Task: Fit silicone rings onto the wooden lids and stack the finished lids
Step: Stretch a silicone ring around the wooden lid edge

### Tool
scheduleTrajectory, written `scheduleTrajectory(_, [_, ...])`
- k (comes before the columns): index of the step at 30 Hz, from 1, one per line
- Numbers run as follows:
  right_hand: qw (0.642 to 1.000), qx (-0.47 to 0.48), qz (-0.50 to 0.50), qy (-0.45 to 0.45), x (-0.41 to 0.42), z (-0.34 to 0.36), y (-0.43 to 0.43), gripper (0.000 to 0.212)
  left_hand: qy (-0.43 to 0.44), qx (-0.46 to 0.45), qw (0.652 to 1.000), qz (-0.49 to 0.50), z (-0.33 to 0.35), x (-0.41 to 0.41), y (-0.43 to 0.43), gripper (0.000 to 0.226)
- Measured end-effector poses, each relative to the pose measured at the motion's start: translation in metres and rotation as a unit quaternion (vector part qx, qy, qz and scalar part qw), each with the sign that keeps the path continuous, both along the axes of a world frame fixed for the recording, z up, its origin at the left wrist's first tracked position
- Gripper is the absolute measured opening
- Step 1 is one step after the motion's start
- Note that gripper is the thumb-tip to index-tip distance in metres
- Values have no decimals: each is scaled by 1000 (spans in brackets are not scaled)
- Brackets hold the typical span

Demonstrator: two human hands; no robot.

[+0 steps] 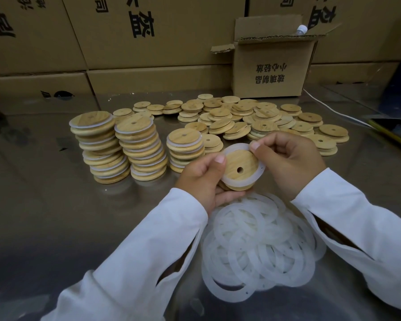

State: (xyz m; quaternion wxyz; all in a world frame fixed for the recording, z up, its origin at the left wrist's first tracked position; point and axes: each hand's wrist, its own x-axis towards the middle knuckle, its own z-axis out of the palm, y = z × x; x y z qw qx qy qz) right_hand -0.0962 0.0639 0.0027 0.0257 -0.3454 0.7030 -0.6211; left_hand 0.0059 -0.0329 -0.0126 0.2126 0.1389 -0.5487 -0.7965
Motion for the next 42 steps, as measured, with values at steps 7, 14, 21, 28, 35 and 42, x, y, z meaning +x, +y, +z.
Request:
scheduleTrajectory(7, [1000, -1, -5, 1, -1, -1, 0, 15, -8, -88, 996, 33, -1, -1, 2, 22])
scheduleTrajectory(14, [999, 9, -40, 14, -4, -4, -1, 20, -13, -144, 989, 29, 1, 1, 5, 22])
scheduleTrajectory(21, [995, 29, -85, 43, -8, -4, 2, 15, -68, -208, 974, 52, -2, -2, 5, 18])
scheduleTrajectory(28, [998, 26, -36, 45, -3, -2, 3, 13, -49, -171, 979, 99, 0, -2, 3, 21])
scheduleTrajectory(35, [998, 31, -21, 48, -2, -1, 2, 14, -20, -132, 983, 125, 4, -2, 5, 22])
scheduleTrajectory(42, [999, 7, -12, 49, 4, 0, 0, 15, 5, -52, 989, 141, 5, -3, 3, 27])
